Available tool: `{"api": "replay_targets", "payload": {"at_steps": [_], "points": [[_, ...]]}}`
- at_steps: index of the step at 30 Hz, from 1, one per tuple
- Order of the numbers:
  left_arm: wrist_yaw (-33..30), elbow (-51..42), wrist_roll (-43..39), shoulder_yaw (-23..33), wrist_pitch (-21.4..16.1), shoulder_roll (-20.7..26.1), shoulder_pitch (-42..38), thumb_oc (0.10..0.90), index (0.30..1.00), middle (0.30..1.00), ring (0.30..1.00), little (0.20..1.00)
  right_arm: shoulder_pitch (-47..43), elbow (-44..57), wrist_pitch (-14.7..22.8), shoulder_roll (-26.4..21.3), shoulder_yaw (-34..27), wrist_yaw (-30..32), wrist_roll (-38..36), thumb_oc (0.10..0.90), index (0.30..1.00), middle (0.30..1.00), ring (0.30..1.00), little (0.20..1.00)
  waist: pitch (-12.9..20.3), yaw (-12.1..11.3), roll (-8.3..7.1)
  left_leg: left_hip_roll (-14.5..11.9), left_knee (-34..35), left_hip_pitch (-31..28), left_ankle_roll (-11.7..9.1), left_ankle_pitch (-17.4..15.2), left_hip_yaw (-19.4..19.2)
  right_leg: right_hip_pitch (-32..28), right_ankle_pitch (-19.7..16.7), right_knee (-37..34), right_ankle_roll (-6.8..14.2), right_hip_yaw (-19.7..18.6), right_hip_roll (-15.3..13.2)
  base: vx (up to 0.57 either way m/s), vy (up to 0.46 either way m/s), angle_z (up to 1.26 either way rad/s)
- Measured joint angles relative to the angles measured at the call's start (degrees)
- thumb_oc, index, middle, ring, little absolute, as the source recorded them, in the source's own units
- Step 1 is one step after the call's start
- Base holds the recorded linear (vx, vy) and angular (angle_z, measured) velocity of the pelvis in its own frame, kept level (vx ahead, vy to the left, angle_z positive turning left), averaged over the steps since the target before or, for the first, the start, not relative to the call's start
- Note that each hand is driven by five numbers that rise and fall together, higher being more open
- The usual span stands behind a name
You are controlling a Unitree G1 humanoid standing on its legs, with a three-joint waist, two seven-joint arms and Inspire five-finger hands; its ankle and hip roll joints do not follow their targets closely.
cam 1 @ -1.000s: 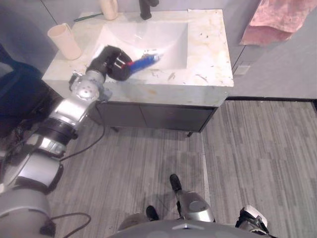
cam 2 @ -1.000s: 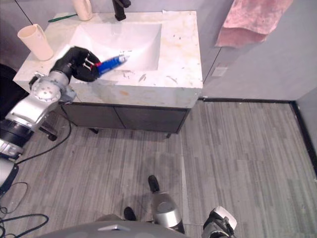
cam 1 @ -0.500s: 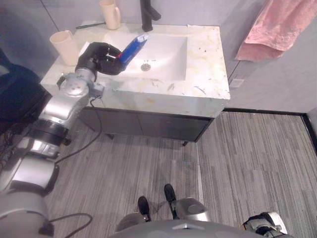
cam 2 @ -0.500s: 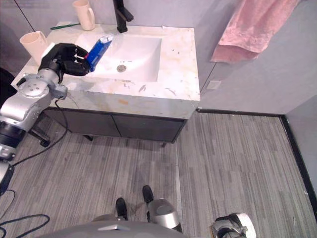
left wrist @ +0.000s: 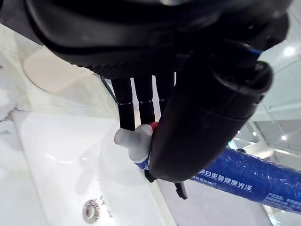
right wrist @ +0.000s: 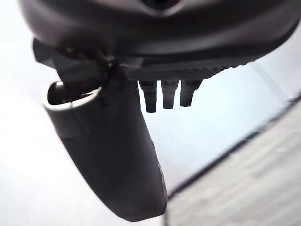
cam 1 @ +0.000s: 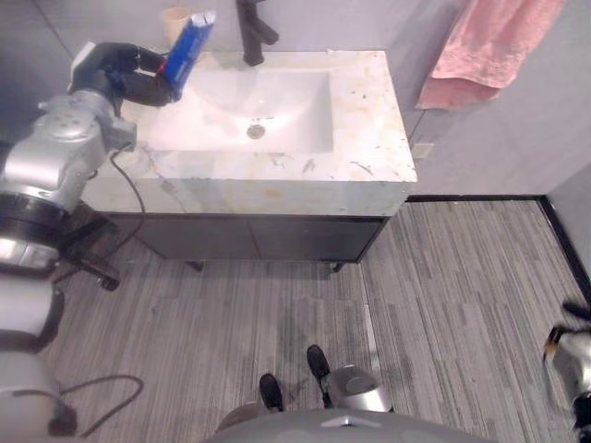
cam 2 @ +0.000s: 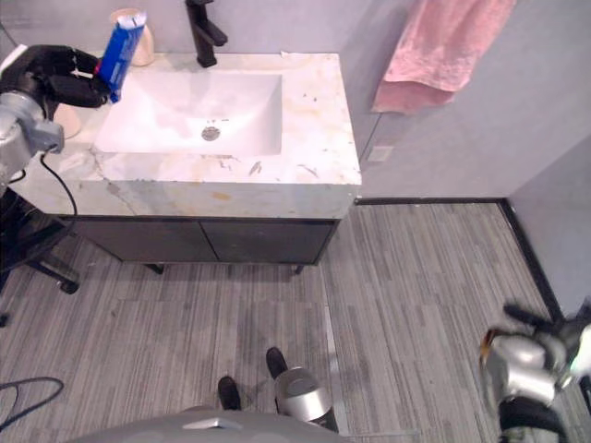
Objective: Organize the bathroom.
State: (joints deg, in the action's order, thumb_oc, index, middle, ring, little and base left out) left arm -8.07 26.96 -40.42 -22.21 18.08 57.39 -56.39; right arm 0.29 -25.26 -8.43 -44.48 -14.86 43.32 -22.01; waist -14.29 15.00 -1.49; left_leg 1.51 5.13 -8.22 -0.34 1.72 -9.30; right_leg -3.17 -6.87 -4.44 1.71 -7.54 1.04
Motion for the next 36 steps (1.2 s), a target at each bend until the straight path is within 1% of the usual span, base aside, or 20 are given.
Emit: {"api": "replay_targets", "payload": {"at_steps": [1, 3, 4, 7, 9, 10, 11, 14, 15, 17, 18, 19, 21, 23, 27, 28, 30, 31, 32, 36], "points": [[0.1, 0.0, 0.0, 0.0, 0.0, -0.2, -0.4, 0.4, 0.3, 0.3, 0.3, 0.3, -1.3, 3.7, -0.3, -2.0, -0.6, 0.5, 1.3, 0.8, 0.9, 0.9, 0.9, 0.9, 0.0, 0.3, 0.04, 0.1, 0.0, 0.1, 0.0, 0.0, -0.2, 0.2, -0.1, 0.0, 0.1, -0.2, 0.0, -0.06, 0.113, -0.13], [0.2, 0.2, 0.0, 0.0, 0.0, -0.7, -0.9, 0.4, 0.3, 0.3, 0.3, 0.3, -4.3, 7.6, -0.6, -4.6, -1.7, 0.7, 2.1, 0.8, 0.9, 0.9, 0.9, 0.9, 0.1, 0.7, 0.1, 0.1, 0.0, 0.4, 0.2, -0.1, -0.5, 0.6, -0.2, 0.0, 0.2, -0.6, 0.0, -0.02, 0.098, -0.1], [-0.4, 1.0, 0.1, -0.4, 0.0, -1.7, -1.9, 0.4, 0.3, 0.3, 0.3, 0.3, -8.3, 9.8, -1.4, -6.8, -1.9, 0.1, 2.7, 0.8, 0.9, 0.9, 0.9, 0.9, 0.1, 1.0, 0.36, 0.2, -0.1, 1.0, 0.3, 0.0, -0.9, 1.4, -0.4, 0.0, 0.3, -0.9, -0.1, 0.02, 0.066, -0.16], [-0.8, 1.3, 0.1, -2.6, 1.2, -2.9, -4.0, 0.4, 0.3, 0.3, 0.3, 0.3, -17.1, 10.6, -1.6, -7.7, -1.6, -3.4, 3.0, 0.8, 0.9, 0.9, 0.9, 0.9, 0.2, 1.0, 0.41, 0.2, -0.2, 1.0, 0.3, 0.0, -1.6, 1.6, -0.5, 0.0, 0.4, -1.9, 0.0, 0.04, 0.043, -0.16], [-0.8, 1.7, 0.0, -4.5, 1.4, -3.1, -5.5, 0.4, 0.3, 0.3, 0.3, 0.3, -21.7, 10.6, -2.6, -8.0, 0.3, -5.7, 0.7, 0.8, 0.9, 0.9, 0.9, 0.9, 0.2, 1.1, 0.43, 0.2, -0.2, 0.9, 0.3, -0.1, -1.8, 1.6, -0.5, 0.0, 0.3, -2.3, 0.1, 0.05, 0.025, -0.1], [-0.9, 2.6, 0.0, -6.4, 2.1, -3.5, -7.6, 0.4, 0.3, 0.3, 0.3, 0.3, -26.2, 10.8, -3.4, -8.2, 3.1, -9.0, -3.5, 0.8, 0.9, 0.9, 0.9, 0.9, 0.2, 1.2, 0.49, 0.2, -0.2, 0.8, 0.3, -0.1, -2.0, 1.6, -0.5, 0.0, 0.3, -2.3, 0.1, 0.05, 0.019, -0.08], [-0.8, 3.0, 0.0, -6.8, 2.2, -3.7, -8.4, 0.4, 0.3, 0.3, 0.3, 0.3, -28.0, 10.8, -3.6, -8.2, 4.5, -11.0, -6.2, 0.8, 0.9, 0.9, 0.9, 0.9, 0.2, 1.3, 0.5, 0.1, -0.2, 0.8, 0.3, -0.1, -2.1, 1.6, -0.5, 0.0, 0.3, -2.3, 0.2, 0.05, 0.012, -0.04], [-0.7, 3.2, -0.3, -6.9, 2.2, -4.3, -10.2, 0.4, 0.3, 0.3, 0.3, 0.3, -31.2, 11.1, -3.8, -8.2, 8.6, -18.0, -13.9, 0.8, 0.9, 0.9, 0.9, 0.9, 0.1, 1.1, 0.63, 0.0, -0.2, 0.7, 0.2, -0.1, -2.1, 1.5, -0.5, 0.0, 0.3, -2.1, 0.3, 0.04, 0.002, 0.04], [-0.5, 3.7, -1.0, -6.8, 2.2, -4.7, -11.5, 0.4, 0.3, 0.3, 0.3, 0.3, -32.4, 11.6, -4.5, -8.2, 11.3, -22.0, -18.2, 0.8, 0.9, 0.9, 0.9, 0.9, 0.1, 0.7, 0.81, -0.1, -0.1, 0.7, 0.2, -0.1, -1.8, 1.3, -0.5, 0.0, 0.3, -1.8, 0.3, 0.05, 0.001, 0.08], [0.2, 5.2, -2.0, -6.8, 2.2, -4.7, -12.8, 0.4, 0.3, 0.3, 0.3, 0.3, -35.1, 11.6, -6.5, -8.2, 14.5, -25.3, -23.5, 0.8, 0.9, 0.9, 0.9, 0.9, 0.1, 0.6, 1.07, -0.1, -0.1, 0.6, 0.2, -0.2, -1.7, 1.2, -0.5, 0.0, 0.3, -1.6, 0.3, 0.03, -0.004, 0.08], [0.5, 5.7, -2.1, -6.8, 2.2, -4.8, -13.4, 0.4, 0.3, 0.3, 0.3, 0.3, -35.9, 11.9, -6.9, -8.2, 15.7, -27.2, -26.0, 0.8, 0.9, 0.9, 0.9, 0.9, 0.1, 0.6, 1.12, -0.1, -0.1, 0.6, 0.1, -0.1, -1.6, 1.1, -0.5, 0.0, 0.3, -1.3, 0.3, 0.03, -0.008, 0.1], [0.8, 5.8, -2.1, -6.9, 2.2, -4.8, -13.8, 0.4, 0.3, 0.3, 0.3, 0.3, -36.1, 12.4, -7.1, -8.2, 16.2, -28.4, -26.9, 0.8, 0.9, 0.9, 0.9, 0.9, 0.1, 0.4, 1.12, -0.1, -0.1, 0.6, 0.1, 0.0, -1.5, 1.0, -0.5, 0.0, 0.3, -1.1, 0.3, 0.04, -0.013, 0.08], [1.8, 7.7, -2.3, -6.9, 2.2, -4.7, -14.8, 0.4, 0.3, 0.3, 0.3, 0.3, -39.5, 12.0, -8.0, -8.2, 19.0, -29.0, -30.6, 0.8, 0.9, 0.9, 0.9, 0.9, 0.1, -0.3, 1.17, -0.1, 0.0, 0.6, 0.0, 0.0, -1.4, 1.0, -0.5, 0.0, 0.3, -1.0, 0.2, 0.03, -0.017, 0.02], [2.6, 8.8, -2.6, -7.2, 2.2, -4.8, -15.8, 0.4, 0.3, 0.3, 0.3, 0.3, -43.1, 12.0, -8.1, -8.2, 21.3, -29.8, -32.9, 0.8, 0.9, 0.9, 0.9, 0.9, 0.1, -0.7, 1.17, -0.1, -0.1, 0.6, 0.0, 0.1, -1.3, 0.9, -0.5, 0.0, 0.3, -0.7, 0.2, 0.03, -0.021, 0.07], [3.9, 8.9, -4.4, -7.4, 2.2, -4.7, -16.3, 0.4, 0.3, 0.3, 0.3, 0.3, -50.9, 11.9, -8.0, -8.2, 23.5, -30.9, -33.0, 0.8, 0.9, 0.9, 0.9, 0.9, 0.1, -2.4, 1.15, -0.1, -0.1, 0.6, 0.0, 0.2, -1.0, 0.8, -0.5, 0.0, 0.3, -0.4, 0.2, 0.03, -0.018, 0.04], [4.5, 9.2, -4.6, -7.6, 2.2, -4.7, -16.3, 0.4, 0.3, 0.3, 0.3, 0.3, -52.5, 11.7, -8.0, -8.3, 23.9, -31.0, -33.0, 0.8, 0.9, 0.9, 0.9, 0.9, 0.1, -2.5, 1.14, -0.1, -0.2, 0.6, 0.0, 0.2, -0.8, 0.8, -0.5, 0.0, 0.3, -0.3, 0.2, 0.03, -0.02, 0.05], [5.5, 10.0, -4.8, -8.9, 2.2, -4.7, -16.5, 0.4, 0.3, 0.3, 0.3, 0.3, -56.9, 10.3, -7.6, -9.5, 25.4, -31.8, -35.1, 0.8, 0.9, 0.9, 0.9, 0.9, 0.2, -3.1, 1.06, -0.1, -0.2, 0.6, 0.1, 0.2, -0.6, 0.7, -0.5, 0.0, 0.3, 0.1, 0.2, 0.03, -0.023, 0.06], [5.5, 10.0, -4.8, -8.9, 2.2, -4.7, -16.5, 0.4, 0.3, 0.3, 0.3, 0.3, -56.9, 10.3, -7.6, -9.5, 25.4, -31.8, -35.1, 0.8, 0.9, 0.9, 0.9, 0.9, 0.2, -3.1, 1.06, -0.1, -0.2, 0.6, 0.1, 0.2, -0.6, 0.7, -0.5, 0.0, 0.3, 0.1, 0.2, 0.03, -0.024, 0.05], [6.3, 10.8, -4.9, -9.0, 2.2, -4.8, -16.6, 0.4, 0.3, 0.3, 0.3, 0.3, -58.8, 10.1, -7.2, -9.9, 25.8, -31.8, -35.2, 0.8, 0.9, 0.9, 0.9, 0.9, 0.2, -3.7, 0.97, -0.1, -0.2, 0.6, 0.1, 0.2, -0.4, 0.7, -0.5, 0.0, 0.2, 0.3, 0.2, 0.0, 0.0, 0.0], [6.6, 11.3, -4.9, -9.0, 2.2, -4.7, -16.6, 0.4, 0.3, 0.3, 0.3, 0.3, -62.2, 9.1, -6.8, -9.9, 27.3, -31.8, -35.7, 0.8, 0.9, 0.9, 0.9, 0.9, 0.2, -4.1, 0.9, -0.1, -0.2, 0.6, 0.1, 0.2, 0.1, 0.5, -0.6, 0.0, 0.2, 1.0, 0.1, 0.02, -0.015, 0.07]]}}
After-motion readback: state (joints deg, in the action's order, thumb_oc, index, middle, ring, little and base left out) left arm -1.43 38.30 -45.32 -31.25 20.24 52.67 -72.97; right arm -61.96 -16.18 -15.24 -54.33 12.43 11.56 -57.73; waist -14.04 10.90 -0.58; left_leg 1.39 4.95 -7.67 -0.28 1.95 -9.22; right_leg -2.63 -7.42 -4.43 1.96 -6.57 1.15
